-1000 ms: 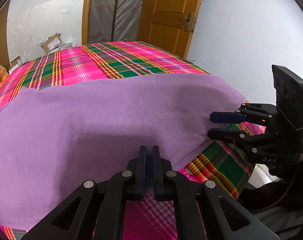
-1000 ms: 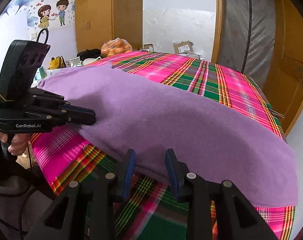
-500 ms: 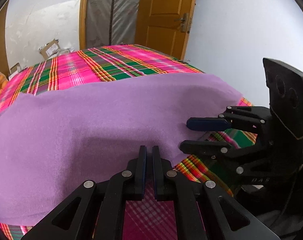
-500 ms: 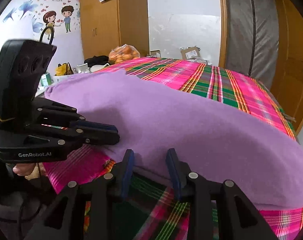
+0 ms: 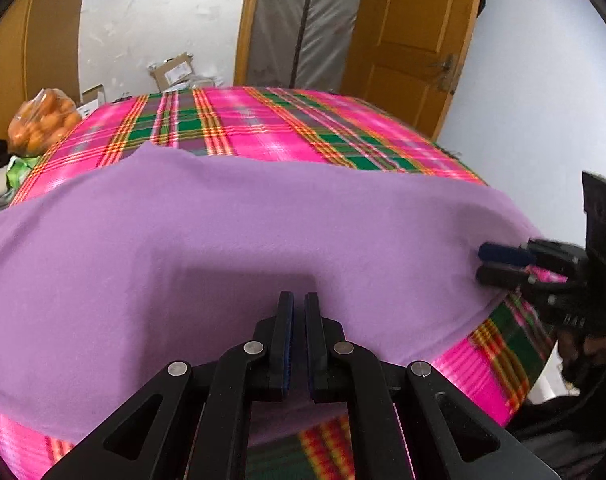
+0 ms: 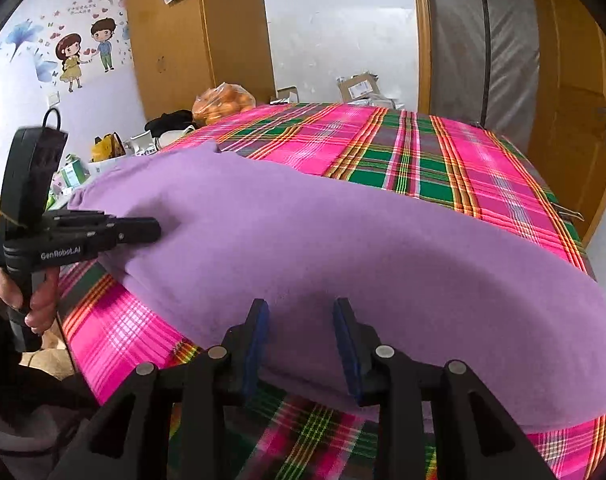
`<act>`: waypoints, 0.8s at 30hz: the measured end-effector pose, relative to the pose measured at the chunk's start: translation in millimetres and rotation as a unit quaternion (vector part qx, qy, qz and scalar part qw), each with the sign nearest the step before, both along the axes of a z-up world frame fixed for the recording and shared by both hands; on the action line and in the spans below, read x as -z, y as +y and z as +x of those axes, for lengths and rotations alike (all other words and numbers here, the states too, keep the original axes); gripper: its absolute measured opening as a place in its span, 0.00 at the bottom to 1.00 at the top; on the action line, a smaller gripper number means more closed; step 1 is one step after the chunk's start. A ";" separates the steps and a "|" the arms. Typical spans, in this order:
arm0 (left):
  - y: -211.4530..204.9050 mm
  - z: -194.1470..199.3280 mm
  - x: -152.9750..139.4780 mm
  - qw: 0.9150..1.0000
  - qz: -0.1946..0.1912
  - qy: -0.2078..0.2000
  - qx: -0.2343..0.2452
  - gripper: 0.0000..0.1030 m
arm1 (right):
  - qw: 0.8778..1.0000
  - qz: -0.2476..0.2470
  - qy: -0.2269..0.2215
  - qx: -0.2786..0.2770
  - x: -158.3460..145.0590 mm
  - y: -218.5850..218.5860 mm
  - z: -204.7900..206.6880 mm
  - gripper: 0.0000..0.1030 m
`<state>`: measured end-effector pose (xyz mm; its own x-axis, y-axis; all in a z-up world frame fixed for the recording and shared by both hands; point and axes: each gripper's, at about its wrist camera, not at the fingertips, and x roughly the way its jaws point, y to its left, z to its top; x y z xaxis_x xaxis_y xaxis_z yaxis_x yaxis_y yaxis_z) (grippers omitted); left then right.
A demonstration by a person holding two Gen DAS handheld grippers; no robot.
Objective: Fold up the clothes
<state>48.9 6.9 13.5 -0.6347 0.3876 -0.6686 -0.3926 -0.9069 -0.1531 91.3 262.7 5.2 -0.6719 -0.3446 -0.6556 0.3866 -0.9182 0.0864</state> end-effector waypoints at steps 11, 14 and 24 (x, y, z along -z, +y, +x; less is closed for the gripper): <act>-93.2 -52.6 -20.2 0.987 -0.012 0.012 -0.160 0.05 | 0.999 -0.044 -0.009 -0.014 -18.0 -23.4 -38.0 0.34; -121.3 -70.2 -20.6 0.980 -0.011 0.000 -0.199 0.05 | 0.998 -0.058 -0.021 -0.019 -19.8 -36.9 -53.5 0.34; -180.9 -115.0 -10.9 0.965 0.015 -0.032 -0.260 0.05 | 0.993 -0.088 -0.048 -0.063 -34.2 -108.0 -108.6 0.34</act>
